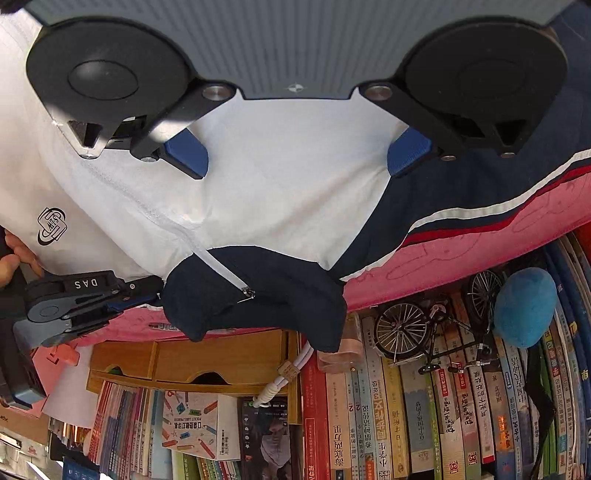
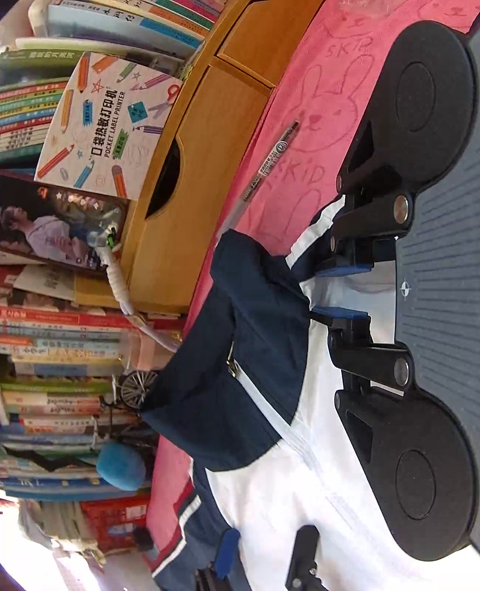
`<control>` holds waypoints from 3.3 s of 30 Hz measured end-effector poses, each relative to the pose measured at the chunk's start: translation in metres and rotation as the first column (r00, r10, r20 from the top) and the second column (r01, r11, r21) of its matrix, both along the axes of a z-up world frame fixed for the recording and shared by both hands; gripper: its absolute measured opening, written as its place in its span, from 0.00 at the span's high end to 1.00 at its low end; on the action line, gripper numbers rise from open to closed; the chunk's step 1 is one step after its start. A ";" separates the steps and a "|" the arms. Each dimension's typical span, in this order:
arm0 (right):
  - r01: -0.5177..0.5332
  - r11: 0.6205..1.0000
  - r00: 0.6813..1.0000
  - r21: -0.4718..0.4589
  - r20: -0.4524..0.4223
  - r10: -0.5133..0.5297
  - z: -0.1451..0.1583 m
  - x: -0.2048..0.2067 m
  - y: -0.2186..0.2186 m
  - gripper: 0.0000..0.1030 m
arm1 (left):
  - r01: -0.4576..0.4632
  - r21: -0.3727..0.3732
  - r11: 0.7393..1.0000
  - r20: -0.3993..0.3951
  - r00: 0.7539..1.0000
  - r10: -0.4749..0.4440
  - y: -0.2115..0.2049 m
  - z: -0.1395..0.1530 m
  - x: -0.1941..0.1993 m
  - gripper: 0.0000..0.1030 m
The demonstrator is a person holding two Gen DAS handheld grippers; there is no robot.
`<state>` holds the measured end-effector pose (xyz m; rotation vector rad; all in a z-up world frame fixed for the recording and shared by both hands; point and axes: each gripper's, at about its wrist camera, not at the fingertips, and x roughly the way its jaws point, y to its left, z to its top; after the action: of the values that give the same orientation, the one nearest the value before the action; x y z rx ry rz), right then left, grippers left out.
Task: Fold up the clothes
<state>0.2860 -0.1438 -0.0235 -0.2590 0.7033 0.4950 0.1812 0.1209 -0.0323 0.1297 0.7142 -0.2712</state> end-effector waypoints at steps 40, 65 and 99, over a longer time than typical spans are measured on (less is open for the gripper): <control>0.360 0.919 0.928 0.159 0.038 -0.370 0.047 -0.164 -0.183 0.19 | 0.068 0.062 0.996 0.135 0.988 -0.075 -0.110 0.032 0.007 0.00; 0.834 0.501 0.433 0.231 0.289 -0.854 0.033 -0.207 -0.409 0.69 | 0.199 -0.041 0.979 0.040 0.980 -0.197 -0.212 0.003 -0.033 0.00; 0.337 0.920 0.895 0.198 0.236 -0.378 0.050 -0.203 -0.219 0.00 | 0.033 0.067 0.997 0.052 0.998 -0.037 -0.099 0.032 -0.123 0.00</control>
<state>0.0831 -0.3632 0.0261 -0.0456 0.4281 0.1517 0.0580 0.0220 -0.0007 0.2118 0.6689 -0.2765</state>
